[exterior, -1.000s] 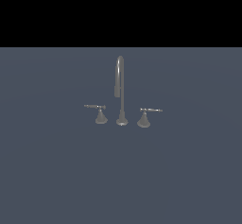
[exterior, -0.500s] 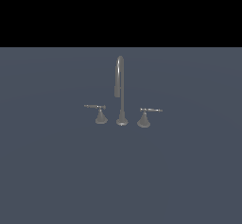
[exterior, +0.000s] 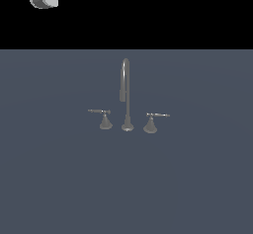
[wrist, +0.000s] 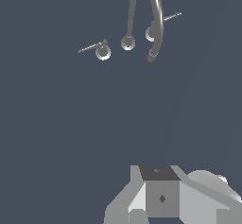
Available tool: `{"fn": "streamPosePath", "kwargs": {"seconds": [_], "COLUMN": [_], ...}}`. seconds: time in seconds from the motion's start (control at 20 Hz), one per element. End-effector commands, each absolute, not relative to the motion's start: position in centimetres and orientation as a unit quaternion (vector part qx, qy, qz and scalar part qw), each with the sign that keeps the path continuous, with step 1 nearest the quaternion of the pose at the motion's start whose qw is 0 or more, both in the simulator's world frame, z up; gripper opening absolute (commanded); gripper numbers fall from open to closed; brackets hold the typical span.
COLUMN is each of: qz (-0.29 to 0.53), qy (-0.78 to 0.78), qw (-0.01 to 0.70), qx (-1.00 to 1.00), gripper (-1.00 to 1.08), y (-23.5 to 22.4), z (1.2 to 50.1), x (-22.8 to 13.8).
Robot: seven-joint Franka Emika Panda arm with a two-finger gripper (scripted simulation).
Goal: Turn on the faucet by rotating a designated handle.
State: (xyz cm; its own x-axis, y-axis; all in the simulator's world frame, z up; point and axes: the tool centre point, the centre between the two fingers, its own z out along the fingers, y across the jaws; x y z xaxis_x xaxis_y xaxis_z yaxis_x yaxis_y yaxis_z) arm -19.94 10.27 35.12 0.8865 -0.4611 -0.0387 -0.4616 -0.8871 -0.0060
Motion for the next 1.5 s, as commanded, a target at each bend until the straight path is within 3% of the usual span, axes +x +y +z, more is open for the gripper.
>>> {"fn": "streamPosePath", "kwargs": {"seconds": [0.0,1.45], "qz": [0.017,0.011], "qy": [0.265,0.517], "qw": [0.008,0.009], "qx": [-0.964,-0.856], "gripper": [-1.0,-1.0], "y": [11.1,15.6], "z": [33.8,20.6], "x": [-19.0,-7.4]}}
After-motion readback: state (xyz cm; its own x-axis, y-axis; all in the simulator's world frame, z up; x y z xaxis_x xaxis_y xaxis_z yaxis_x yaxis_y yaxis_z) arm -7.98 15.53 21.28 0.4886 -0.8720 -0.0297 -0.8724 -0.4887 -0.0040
